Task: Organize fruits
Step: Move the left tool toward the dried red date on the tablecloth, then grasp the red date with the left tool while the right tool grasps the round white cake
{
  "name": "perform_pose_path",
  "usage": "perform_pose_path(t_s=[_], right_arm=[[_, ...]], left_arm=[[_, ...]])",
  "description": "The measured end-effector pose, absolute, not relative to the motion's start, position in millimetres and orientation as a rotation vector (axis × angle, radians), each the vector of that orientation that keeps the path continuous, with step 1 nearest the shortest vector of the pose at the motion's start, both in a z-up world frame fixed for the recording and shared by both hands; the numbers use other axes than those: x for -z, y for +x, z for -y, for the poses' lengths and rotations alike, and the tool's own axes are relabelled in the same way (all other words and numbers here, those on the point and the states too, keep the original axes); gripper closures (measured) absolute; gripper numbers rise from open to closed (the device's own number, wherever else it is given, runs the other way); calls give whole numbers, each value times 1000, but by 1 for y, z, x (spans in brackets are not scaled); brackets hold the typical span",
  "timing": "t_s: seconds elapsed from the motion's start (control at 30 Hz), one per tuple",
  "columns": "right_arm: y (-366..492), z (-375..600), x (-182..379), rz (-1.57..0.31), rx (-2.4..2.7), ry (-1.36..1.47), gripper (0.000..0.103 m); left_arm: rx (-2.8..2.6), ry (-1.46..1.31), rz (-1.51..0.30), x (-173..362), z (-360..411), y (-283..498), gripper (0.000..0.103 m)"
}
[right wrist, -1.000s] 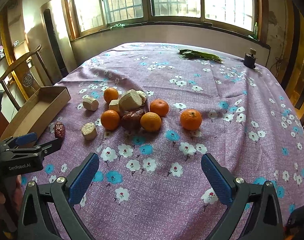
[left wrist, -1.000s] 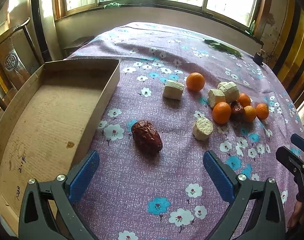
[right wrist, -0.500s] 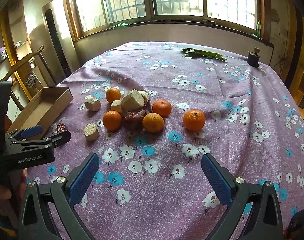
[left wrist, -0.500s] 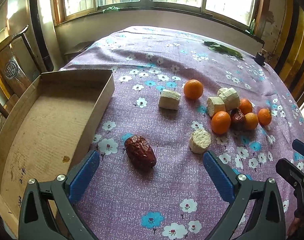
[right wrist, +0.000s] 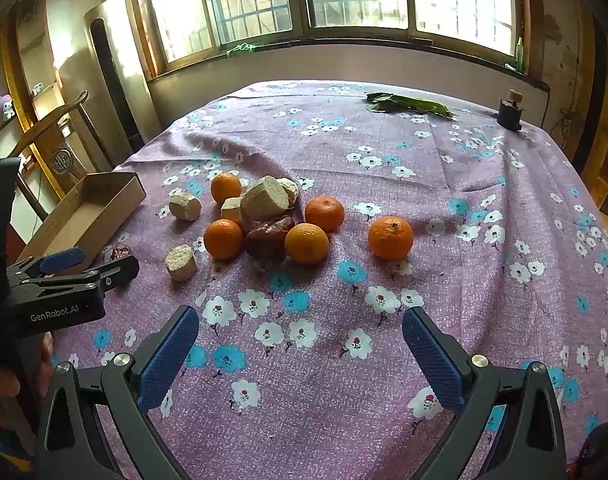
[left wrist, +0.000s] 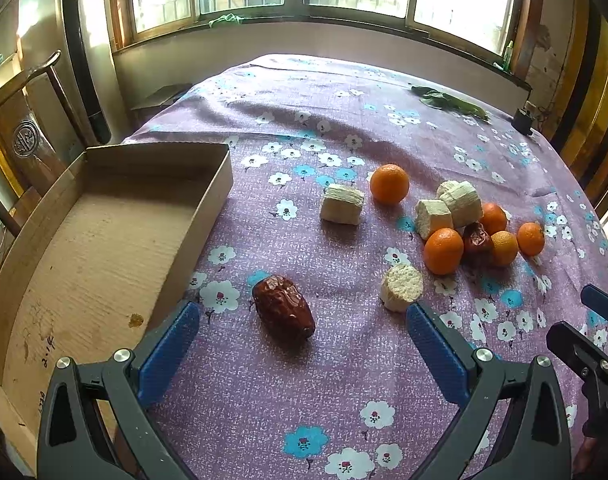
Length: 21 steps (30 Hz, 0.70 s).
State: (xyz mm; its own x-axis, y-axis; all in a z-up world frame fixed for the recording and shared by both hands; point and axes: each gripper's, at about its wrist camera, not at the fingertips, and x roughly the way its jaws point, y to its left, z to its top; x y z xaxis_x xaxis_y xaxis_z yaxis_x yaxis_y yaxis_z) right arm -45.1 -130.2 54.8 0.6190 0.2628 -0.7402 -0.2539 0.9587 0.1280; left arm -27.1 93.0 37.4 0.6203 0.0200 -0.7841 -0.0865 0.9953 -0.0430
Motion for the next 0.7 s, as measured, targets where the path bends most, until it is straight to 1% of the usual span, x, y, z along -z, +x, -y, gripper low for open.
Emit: perform_pose_path(t_s=[0.2, 0.37, 0.6, 0.63, 0.67, 0.7], right_arm=[[-46, 130, -54, -852, -305, 12, 0], [-46, 127, -56, -849, -318, 11, 0], [-42, 113, -58, -846, -368, 11, 0], [-41, 109, -59, -846, -380, 5, 1], [-40, 105, -59, -847, -391, 2, 2], [-39, 101, -59, -847, -404, 1, 4]], left_arm=[[-60, -95, -897, -38, -96, -28, 1], [-59, -104, -896, -39, -99, -29, 14], [-60, -131, -905, -38, -112, -32, 16], [-57, -131, -908, -37, -112, -32, 22], [-52, -132, -914, -35, -113, -31, 31], [-49, -136, -924, -33, -114, -29, 36]])
